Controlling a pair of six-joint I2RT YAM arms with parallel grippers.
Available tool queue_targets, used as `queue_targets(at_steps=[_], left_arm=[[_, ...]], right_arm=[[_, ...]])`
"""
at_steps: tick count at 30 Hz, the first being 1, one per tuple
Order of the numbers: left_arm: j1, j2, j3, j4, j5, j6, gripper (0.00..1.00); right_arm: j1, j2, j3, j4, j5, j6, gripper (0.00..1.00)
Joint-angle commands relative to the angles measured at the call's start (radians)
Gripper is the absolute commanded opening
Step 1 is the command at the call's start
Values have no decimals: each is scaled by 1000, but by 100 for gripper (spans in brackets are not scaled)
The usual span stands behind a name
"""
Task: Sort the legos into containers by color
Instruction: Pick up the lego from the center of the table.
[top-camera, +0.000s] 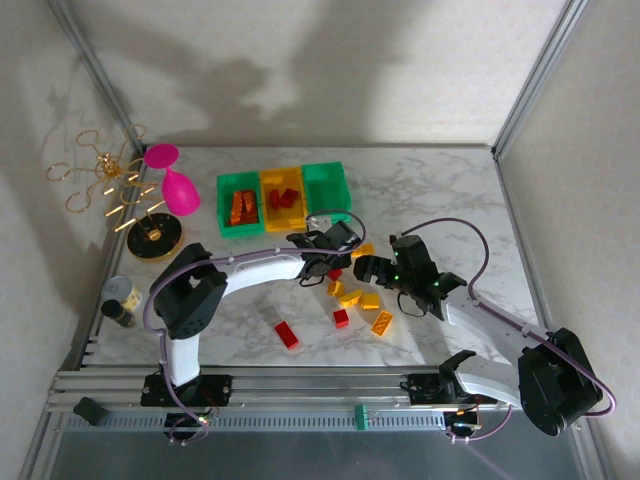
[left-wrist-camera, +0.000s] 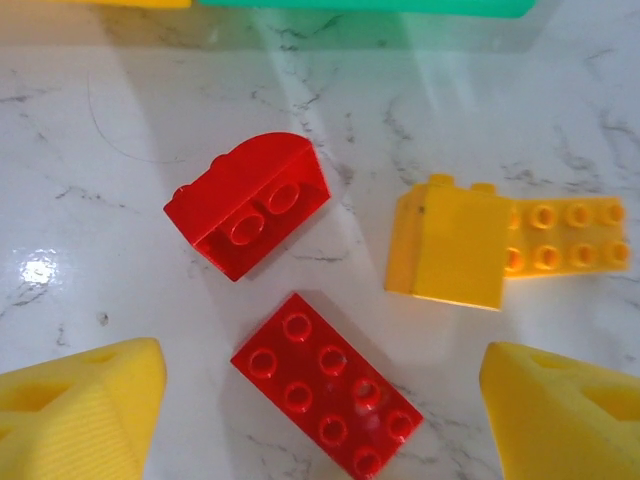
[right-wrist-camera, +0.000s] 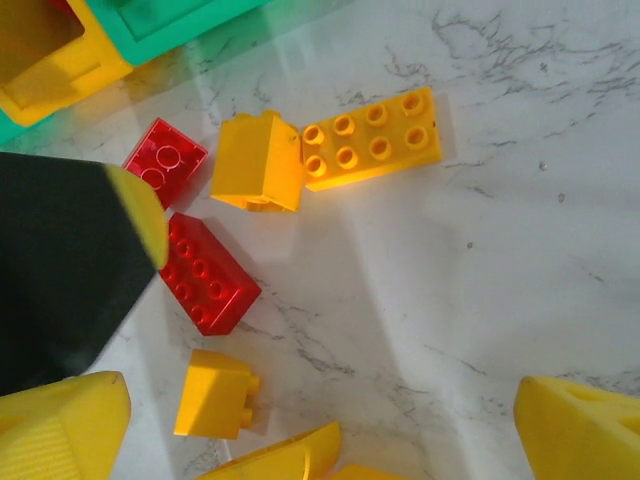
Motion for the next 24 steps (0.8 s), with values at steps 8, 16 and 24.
queue_targets(at_steps=[8, 16, 24], left_arm=[[26, 111, 92, -30, -116, -76, 86], [68, 154, 128, -28, -133, -115, 85], [92, 198, 157, 4, -95, -98, 79]], right_arm=[[-43, -43, -12, 11, -26, -9, 99], [-59, -49, 6, 6, -32, -16, 98], [-72, -45, 18, 0, -36, -21, 98]])
